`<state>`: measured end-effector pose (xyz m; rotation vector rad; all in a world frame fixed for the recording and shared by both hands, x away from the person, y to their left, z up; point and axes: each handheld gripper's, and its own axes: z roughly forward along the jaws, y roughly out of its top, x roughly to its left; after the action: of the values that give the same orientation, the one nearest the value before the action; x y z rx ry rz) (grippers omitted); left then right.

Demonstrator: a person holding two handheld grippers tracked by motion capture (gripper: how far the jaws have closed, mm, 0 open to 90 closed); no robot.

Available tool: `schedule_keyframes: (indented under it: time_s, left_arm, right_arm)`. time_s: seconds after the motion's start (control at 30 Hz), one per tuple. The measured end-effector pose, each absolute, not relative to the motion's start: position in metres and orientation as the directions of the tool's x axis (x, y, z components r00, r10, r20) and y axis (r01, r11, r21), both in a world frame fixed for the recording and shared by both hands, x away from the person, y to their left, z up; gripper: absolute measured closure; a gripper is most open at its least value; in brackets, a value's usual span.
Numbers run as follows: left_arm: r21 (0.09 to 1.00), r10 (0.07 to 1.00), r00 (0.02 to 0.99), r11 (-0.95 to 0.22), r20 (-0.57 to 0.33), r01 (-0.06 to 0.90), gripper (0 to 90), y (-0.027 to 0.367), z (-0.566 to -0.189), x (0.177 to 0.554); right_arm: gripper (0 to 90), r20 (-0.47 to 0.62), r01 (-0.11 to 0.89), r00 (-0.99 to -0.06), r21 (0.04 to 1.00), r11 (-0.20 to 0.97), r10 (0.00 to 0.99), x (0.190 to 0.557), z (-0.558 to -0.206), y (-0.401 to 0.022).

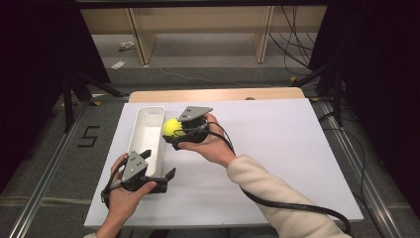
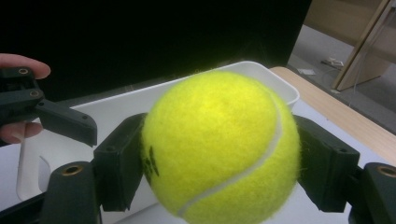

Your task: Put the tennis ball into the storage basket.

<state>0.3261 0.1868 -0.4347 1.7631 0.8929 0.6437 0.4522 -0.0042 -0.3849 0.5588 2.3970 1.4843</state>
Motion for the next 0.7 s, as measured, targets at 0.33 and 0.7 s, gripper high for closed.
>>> schedule_keyframes:
  time_s: [0.33,0.7]
  left_arm:
    - [0.940,0.814,0.581,-0.206,0.011,0.271,0.0,0.187,-0.435,0.326]
    - [0.941,0.813,0.581,-0.205,0.010,0.271,0.0,0.187,-0.435,0.326]
  right_arm:
    - [26.2,-0.019,0.183,-0.892,0.898,0.399,0.451,0.453,-0.383,0.001]
    - [26.2,-0.021,0.178,-0.895,0.899,0.400,0.446,0.454,-0.382,0.007]
